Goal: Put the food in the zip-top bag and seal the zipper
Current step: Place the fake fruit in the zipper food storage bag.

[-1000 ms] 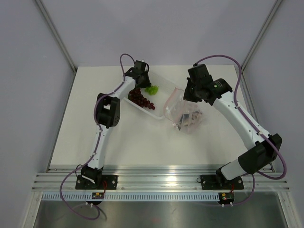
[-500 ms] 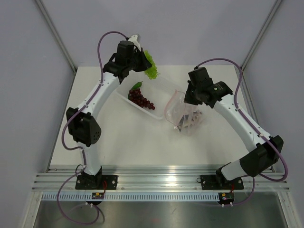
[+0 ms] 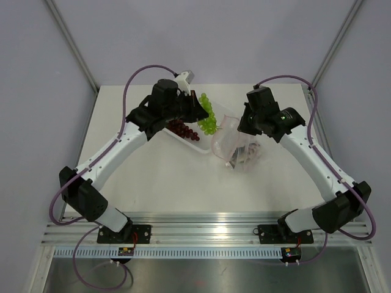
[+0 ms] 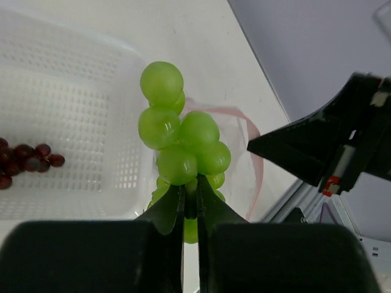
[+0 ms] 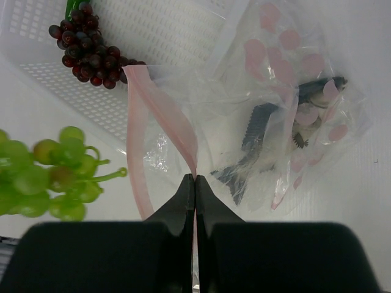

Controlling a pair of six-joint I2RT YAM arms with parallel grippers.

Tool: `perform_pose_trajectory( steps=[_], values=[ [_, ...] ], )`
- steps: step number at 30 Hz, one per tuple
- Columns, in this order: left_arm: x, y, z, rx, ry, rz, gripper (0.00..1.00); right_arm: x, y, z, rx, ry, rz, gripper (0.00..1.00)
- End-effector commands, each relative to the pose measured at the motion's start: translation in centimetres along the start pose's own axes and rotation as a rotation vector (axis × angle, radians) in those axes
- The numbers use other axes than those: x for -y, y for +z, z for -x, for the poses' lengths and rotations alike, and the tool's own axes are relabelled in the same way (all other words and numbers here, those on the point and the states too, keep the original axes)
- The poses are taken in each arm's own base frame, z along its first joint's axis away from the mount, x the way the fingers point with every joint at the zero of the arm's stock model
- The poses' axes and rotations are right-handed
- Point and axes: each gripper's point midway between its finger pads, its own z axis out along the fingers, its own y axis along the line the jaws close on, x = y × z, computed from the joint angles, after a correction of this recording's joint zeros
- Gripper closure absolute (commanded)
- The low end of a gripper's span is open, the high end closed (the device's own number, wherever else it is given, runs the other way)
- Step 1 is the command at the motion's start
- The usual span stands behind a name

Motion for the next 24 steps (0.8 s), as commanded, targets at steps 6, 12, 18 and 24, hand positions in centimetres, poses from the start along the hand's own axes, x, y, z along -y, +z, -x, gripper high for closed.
perform_pose_trajectory(
  steps=[6,12,18,24],
  values=[
    [5.2,1.7,-3.5,-0.047,-0.046,-0.165,1.0,-1.2,-1.8,0.7,0.037,0.048,0.089,1.0],
    [7.3,3.3,-5.2,-0.097,-0.055,-0.211,1.0,-1.2,-2.4,0.7,0.044,0.052,0.094,1.0],
    [5.9,6.7,-8.6,-0.177,-0.068,-0.144,1.0,-1.3,-2.9,1.0,0.056,0.058,0.106,1.0],
    [5.8,6.0,-9.9,-0.245,-0.033,-0.149,0.21,-1.2,-2.9,1.1,0.062,0.058,0.101,1.0]
  ],
)
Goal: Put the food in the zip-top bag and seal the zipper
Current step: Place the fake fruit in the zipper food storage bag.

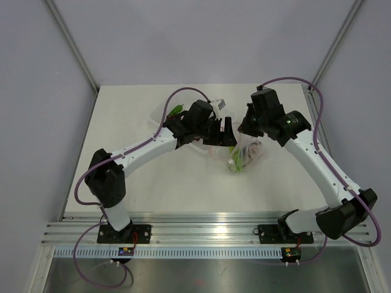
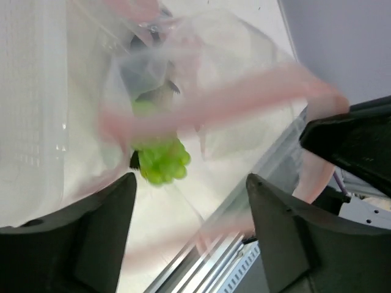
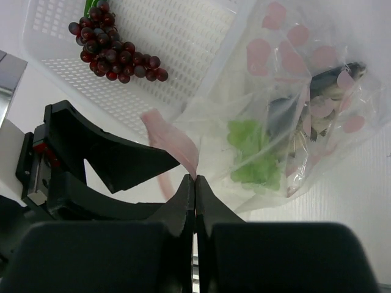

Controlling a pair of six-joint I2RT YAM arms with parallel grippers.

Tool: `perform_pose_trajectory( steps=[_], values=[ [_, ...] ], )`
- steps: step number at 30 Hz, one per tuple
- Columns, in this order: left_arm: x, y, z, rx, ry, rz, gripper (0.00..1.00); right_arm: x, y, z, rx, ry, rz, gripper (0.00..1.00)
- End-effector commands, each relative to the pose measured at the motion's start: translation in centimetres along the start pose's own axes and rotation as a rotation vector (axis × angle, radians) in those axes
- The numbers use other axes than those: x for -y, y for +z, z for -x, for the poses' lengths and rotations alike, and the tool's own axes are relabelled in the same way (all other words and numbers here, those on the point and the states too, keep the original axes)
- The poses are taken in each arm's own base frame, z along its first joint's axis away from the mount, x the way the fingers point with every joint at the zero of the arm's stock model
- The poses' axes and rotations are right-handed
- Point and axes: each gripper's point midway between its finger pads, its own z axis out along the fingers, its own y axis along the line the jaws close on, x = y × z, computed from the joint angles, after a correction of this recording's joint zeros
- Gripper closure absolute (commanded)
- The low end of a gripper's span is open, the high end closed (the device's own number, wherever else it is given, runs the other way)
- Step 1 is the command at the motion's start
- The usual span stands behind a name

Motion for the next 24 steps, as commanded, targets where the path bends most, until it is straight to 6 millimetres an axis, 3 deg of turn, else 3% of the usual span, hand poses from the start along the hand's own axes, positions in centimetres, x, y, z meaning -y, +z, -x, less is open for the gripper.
perform_pose_trajectory(
  steps=[1,4,7,9,11,12,15,16,18,19,20,21,22,23,24],
  values=[
    [3.8,-2.9,2.8,0.075,0.082,-0.086,0.2,-0.7,-0.9,1.2,0.05,0.02,0.039,1.0],
    [4.8,-6.0,3.0,0.093,0.155,-0.09,0.22,-0.7,-0.8,1.2,0.051,0.019,0.04,1.0],
    [4.9,-9.3,3.7,0.133,0.229,-0.068,0.38,-0.6,-0.7,1.1,0.048,0.016,0.037,1.0],
    [3.7,-11.1,4.1,0.143,0.26,-0.02,0.45,-0.6,-0.8,1.2,0.052,0.016,0.037,1.0],
    [0.6,-12.3,5.3,0.158,0.231,0.056,0.46,-0.6,-1.0,1.2,0.055,0.017,0.038,1.0],
    [-1.8,-13.0,6.8,0.185,0.192,0.1,0.45,-0.6,-1.1,1.3,0.057,0.018,0.042,1.0],
    [-5.1,-13.4,9.0,0.202,0.175,0.171,0.4,-0.7,-1.1,1.3,0.054,0.015,0.046,1.0],
    [-8.8,-12.4,9.1,0.163,0.135,0.286,0.37,-0.8,-1.2,1.2,0.053,0.014,0.05,1.0],
    [-10.9,-12.2,11.5,0.172,0.145,0.367,0.34,-0.9,-1.2,1.3,0.053,0.013,0.056,1.0],
    [-13.6,-10.5,11.1,0.107,0.116,0.433,0.34,-0.9,-1.1,1.2,0.049,0.012,0.055,1.0],
    [-14.6,-9.9,11.5,0.091,0.116,0.455,0.34,-1.0,-1.0,1.2,0.047,0.011,0.058,1.0],
    [-14.6,-9.8,13.3,0.118,0.135,0.467,0.34,-1.0,-1.0,1.2,0.047,0.011,0.058,1.0],
    [-16.0,-9.7,13.4,0.101,0.128,0.521,0.34,-0.9,-0.8,1.1,0.044,0.008,0.055,1.0],
    [-18.3,-7.7,13.1,0.058,0.114,0.564,0.35,-1.0,-0.7,1.1,0.041,0.007,0.058,1.0],
    [-19.0,-7.4,13.6,0.056,0.129,0.587,0.36,-1.0,-0.6,1.0,0.039,0.005,0.056,1.0]
  ],
)
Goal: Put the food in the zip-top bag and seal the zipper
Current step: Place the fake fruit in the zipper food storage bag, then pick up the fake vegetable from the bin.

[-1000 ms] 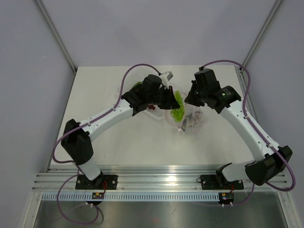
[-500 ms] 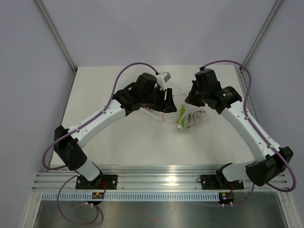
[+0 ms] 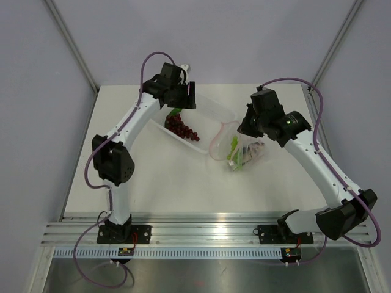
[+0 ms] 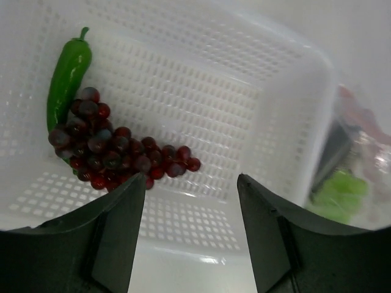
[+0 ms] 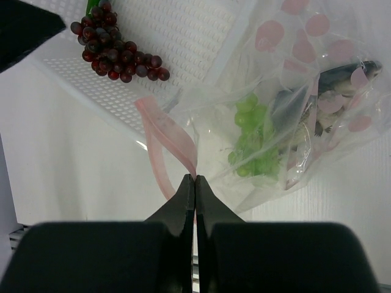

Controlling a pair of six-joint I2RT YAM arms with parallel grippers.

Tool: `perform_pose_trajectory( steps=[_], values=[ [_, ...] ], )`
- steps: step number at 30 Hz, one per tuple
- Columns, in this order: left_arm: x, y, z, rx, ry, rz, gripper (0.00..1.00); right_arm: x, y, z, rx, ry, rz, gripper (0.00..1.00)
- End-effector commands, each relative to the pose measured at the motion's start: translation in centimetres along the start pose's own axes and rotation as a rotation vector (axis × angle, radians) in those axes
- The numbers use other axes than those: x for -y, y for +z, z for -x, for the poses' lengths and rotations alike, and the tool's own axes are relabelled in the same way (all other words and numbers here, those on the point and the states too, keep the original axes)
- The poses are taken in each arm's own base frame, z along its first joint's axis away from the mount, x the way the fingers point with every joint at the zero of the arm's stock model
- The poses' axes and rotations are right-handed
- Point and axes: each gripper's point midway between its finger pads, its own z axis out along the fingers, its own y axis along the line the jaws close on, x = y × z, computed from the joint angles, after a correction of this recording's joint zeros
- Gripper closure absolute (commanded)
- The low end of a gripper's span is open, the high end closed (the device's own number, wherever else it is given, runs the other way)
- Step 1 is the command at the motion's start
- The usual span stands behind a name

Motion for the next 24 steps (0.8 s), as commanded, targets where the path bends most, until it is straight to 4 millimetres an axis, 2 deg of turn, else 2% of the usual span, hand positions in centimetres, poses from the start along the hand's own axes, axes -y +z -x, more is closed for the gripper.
perform_pose_trajectory(
  steps=[1,2,5,6,8,12,13,15,19,22,24],
  values=[
    [-3.8,2.2,0.2,-0.051,0.067,0.177,0.36,-1.0,-0.4,1.1,0.038,0.003,0.054,1.0],
    [-4.6,4.0,-0.3,-0.075,0.075,0.202,0.36,-1.1,-0.4,1.0,0.036,0.003,0.059,1.0],
    [-6.3,5.6,0.8,-0.054,0.116,0.272,0.36,-1.3,0.0,0.8,0.024,0.0,0.064,1.0],
    [-7.2,7.1,0.1,-0.081,0.141,0.291,0.35,-1.4,0.2,0.8,0.021,0.001,0.068,1.0],
    [-8.3,8.1,0.5,-0.064,0.166,0.337,0.35,-1.4,0.5,0.7,0.014,-0.001,0.066,1.0],
    [-10.2,10.4,0.1,-0.061,0.212,0.399,0.36,-1.4,1.1,0.6,0.007,-0.008,0.062,1.0],
    [-10.7,11.2,0.4,-0.038,0.218,0.425,0.38,-1.4,1.3,0.5,0.001,-0.011,0.059,1.0],
    [-11.4,12.0,0.3,-0.031,0.232,0.443,0.4,-1.6,1.7,0.5,-0.009,-0.013,0.064,1.0],
    [-12.3,13.6,1.8,0.047,0.25,0.487,0.42,-1.8,2.3,0.2,-0.026,-0.018,0.069,1.0],
    [-12.7,15.0,2.2,0.065,0.276,0.489,0.42,-1.8,2.7,-0.1,-0.04,-0.022,0.07,1.0],
    [-13.4,16.4,1.4,0.041,0.288,0.497,0.42,-1.8,2.9,-0.1,-0.041,-0.021,0.068,1.0]
  ],
)
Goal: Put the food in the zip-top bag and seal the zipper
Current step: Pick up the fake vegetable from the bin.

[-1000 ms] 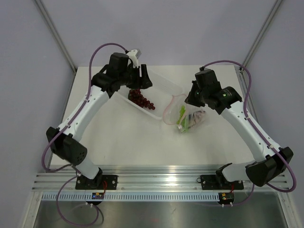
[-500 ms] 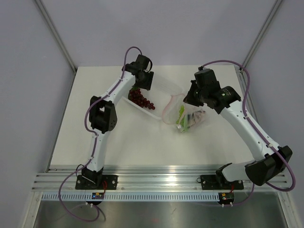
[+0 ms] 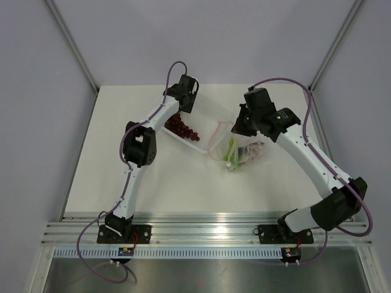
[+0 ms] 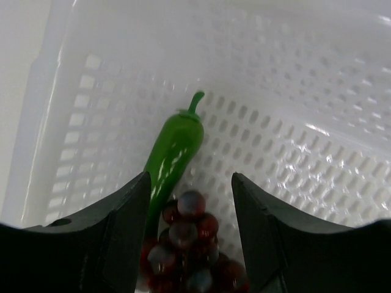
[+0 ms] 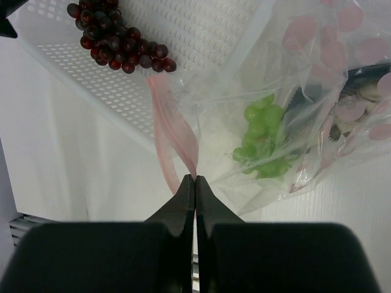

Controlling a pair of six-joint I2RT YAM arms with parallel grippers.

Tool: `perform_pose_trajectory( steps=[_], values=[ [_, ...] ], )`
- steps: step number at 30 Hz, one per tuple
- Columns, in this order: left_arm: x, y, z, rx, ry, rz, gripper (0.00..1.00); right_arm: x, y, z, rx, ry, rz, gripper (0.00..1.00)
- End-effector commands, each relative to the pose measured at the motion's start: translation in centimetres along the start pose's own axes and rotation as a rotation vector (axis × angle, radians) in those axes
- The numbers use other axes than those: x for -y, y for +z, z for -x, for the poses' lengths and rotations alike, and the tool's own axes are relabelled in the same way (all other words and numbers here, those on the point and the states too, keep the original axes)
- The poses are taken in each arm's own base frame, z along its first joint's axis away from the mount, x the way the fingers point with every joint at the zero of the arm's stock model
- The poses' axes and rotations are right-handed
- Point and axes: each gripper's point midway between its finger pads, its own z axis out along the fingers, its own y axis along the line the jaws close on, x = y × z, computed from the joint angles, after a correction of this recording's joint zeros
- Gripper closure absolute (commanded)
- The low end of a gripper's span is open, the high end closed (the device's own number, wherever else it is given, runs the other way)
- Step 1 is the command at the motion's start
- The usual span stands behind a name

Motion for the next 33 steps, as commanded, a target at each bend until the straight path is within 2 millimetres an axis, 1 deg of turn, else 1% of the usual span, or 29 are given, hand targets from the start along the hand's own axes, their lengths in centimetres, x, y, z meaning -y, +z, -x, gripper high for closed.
perform_pose_trajectory(
  steps=[1,2,5,9,12,13,14,15,17,18,19,20,22,23,25,26,27,29,30,31,32,33],
  values=[
    [-1.5,1.4,2.9,0.096,0.005,0.064,0.42,-0.8,0.3,0.8,0.022,-0.014,0.038,1.0],
    [-1.4,2.2,2.2,0.083,0.008,0.068,0.41,-0.8,0.3,0.8,0.019,-0.015,0.037,1.0],
    [-1.3,3.1,1.0,0.055,0.005,0.069,0.41,-0.9,0.7,0.8,0.015,-0.02,0.037,1.0],
    [-0.8,3.7,-0.1,0.028,-0.001,0.056,0.42,-1.0,1.1,0.9,0.007,-0.024,0.041,1.0],
    [0.6,3.4,-0.6,0.008,0.003,-0.029,0.47,-1.1,1.5,0.9,0.0,-0.031,0.037,1.0],
    [1.6,2.7,-0.4,0.01,-0.028,-0.088,0.5,-1.1,1.5,1.0,0.002,-0.03,0.037,1.0],
    [2.0,2.3,-0.3,0.012,-0.036,-0.116,0.51,-1.2,1.5,1.0,0.002,-0.031,0.039,1.0],
    [2.5,2.4,-0.9,0.002,-0.042,-0.14,0.53,-1.2,1.5,1.1,0.004,-0.027,0.039,1.0],
    [3.0,1.5,-0.5,0.016,-0.05,-0.173,0.61,-1.3,1.5,1.0,0.002,-0.028,0.042,1.0],
    [3.2,1.5,-0.8,0.009,-0.046,-0.175,0.64,-1.3,1.4,1.0,0.003,-0.027,0.041,1.0],
    [3.1,1.3,-0.7,0.011,-0.045,-0.172,0.71,-1.2,1.4,1.0,0.002,-0.027,0.039,1.0],
    [3.1,1.2,-0.7,0.01,-0.037,-0.172,0.74,-1.1,1.4,1.0,0.003,-0.024,0.038,1.0],
    [2.9,0.7,-0.3,0.014,-0.029,-0.159,0.81,-1.2,1.2,0.9,0.004,-0.024,0.042,1.0],
    [2.6,0.0,0.4,0.03,-0.023,-0.151,0.87,-1.1,1.1,1.0,0.004,-0.021,0.041,1.0],
    [2.2,-1.0,1.3,0.053,-0.018,-0.133,0.94,-1.2,0.9,0.9,0.006,-0.019,0.044,1.0],
    [1.9,-1.8,2.1,0.073,-0.017,-0.127,0.98,-1.1,0.9,0.9,0.006,-0.02,0.044,1.0],
    [1.4,-3.3,3.5,0.112,-0.021,-0.122,1.0,-1.2,0.8,0.9,0.007,-0.016,0.045,1.0],
    [0.5,-5.1,5.2,0.161,-0.03,-0.107,1.0,-1.0,0.7,0.8,0.01,-0.012,0.043,1.0],
    [-0.1,-7.2,7.1,0.219,-0.046,-0.104,1.0,-1.1,0.6,0.8,0.012,-0.009,0.046,1.0],
    [-0.6,-8.2,7.9,0.247,-0.054,-0.095,1.0,-1.1,0.5,0.8,0.014,-0.008,0.048,1.0],
    [-0.9,-8.9,8.3,0.262,-0.058,-0.094,1.0,-1.1,0.5,0.8,0.014,-0.008,0.048,1.0],
    [-1.2,-10.0,9.4,0.303,-0.07,-0.094,1.0,-1.1,0.3,0.8,0.016,-0.006,0.05,1.0]
  ],
)
